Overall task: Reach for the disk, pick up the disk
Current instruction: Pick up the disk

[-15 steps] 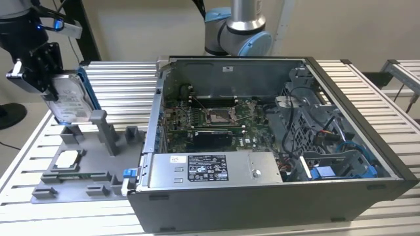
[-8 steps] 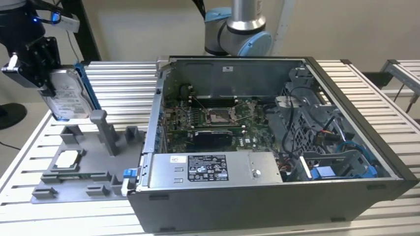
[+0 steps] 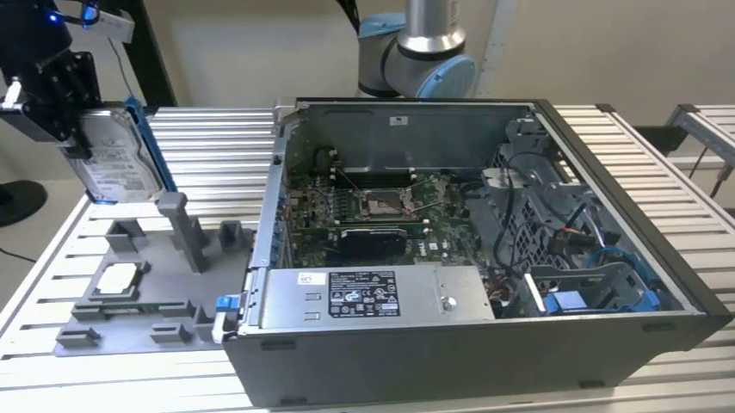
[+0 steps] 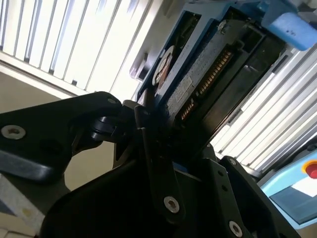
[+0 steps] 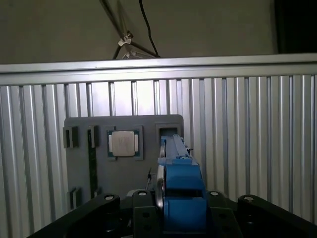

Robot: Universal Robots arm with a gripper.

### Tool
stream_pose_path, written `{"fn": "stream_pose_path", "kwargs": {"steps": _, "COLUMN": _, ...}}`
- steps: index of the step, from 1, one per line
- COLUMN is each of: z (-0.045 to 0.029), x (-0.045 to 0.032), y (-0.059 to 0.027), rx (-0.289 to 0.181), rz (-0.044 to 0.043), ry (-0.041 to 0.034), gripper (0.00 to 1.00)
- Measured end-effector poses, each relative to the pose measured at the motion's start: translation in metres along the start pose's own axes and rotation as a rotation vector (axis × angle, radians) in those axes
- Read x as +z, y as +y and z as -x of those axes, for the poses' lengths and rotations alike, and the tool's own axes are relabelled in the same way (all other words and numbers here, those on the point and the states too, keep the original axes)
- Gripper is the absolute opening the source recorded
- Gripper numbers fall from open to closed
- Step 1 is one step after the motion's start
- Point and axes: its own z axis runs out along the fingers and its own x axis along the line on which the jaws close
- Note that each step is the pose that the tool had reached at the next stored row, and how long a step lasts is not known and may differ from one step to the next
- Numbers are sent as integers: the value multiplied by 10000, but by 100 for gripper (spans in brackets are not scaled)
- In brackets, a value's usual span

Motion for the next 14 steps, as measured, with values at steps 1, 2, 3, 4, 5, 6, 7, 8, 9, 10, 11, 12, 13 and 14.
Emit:
{"fn": "stream_pose_path", "kwargs": {"steps": 1, "z": 0, "x": -32, "y": 1, "rx": 0, "rz": 1, "ry": 0, "gripper": 0}}
{"fn": "stream_pose_path", "kwargs": {"steps": 2, "z": 1, "x": -64, "y": 1, "rx": 0, "rz": 1, "ry": 1, "gripper": 0}}
{"fn": "stream_pose_path", "kwargs": {"steps": 3, "z": 1, "x": -92, "y": 2, "rx": 0, "rz": 1, "ry": 0, "gripper": 0}}
{"fn": "stream_pose_path", "kwargs": {"steps": 4, "z": 2, "x": -123, "y": 2, "rx": 0, "rz": 0, "ry": 0, "gripper": 0}}
{"fn": "stream_pose_path", "kwargs": {"steps": 5, "z": 2, "x": -154, "y": 3, "rx": 0, "rz": 0, "ry": 0, "gripper": 0}}
{"fn": "stream_pose_path", "kwargs": {"steps": 6, "z": 3, "x": -188, "y": 4, "rx": 0, "rz": 2, "ry": 1, "gripper": 0}}
{"fn": "stream_pose_path", "kwargs": {"steps": 7, "z": 3, "x": -221, "y": 4, "rx": 0, "rz": 0, "ry": 0, "gripper": 0}}
{"fn": "stream_pose_path", "kwargs": {"steps": 8, "z": 4, "x": -256, "y": 5, "rx": 0, "rz": -1, "ry": -1, "gripper": 0}}
{"fn": "stream_pose_path", "kwargs": {"steps": 9, "z": 5, "x": -291, "y": 6, "rx": 0, "rz": 0, "ry": 0, "gripper": 0}}
{"fn": "stream_pose_path", "kwargs": {"steps": 10, "z": 5, "x": -325, "y": 6, "rx": -1, "rz": 1, "ry": 1, "gripper": 0}}
{"fn": "stream_pose_path", "kwargs": {"steps": 11, "z": 6, "x": -363, "y": 7, "rx": 0, "rz": 0, "ry": 0, "gripper": 0}}
{"fn": "stream_pose_path", "kwargs": {"steps": 12, "z": 6, "x": -397, "y": 8, "rx": 0, "rz": -1, "ry": -1, "gripper": 0}}
{"fn": "stream_pose_path", "kwargs": {"steps": 13, "z": 7, "x": -437, "y": 8, "rx": 0, "rz": 1, "ry": 0, "gripper": 0}}
{"fn": "stream_pose_path", "kwargs": {"steps": 14, "z": 8, "x": -477, "y": 9, "rx": 0, "rz": -1, "ry": -1, "gripper": 0}}
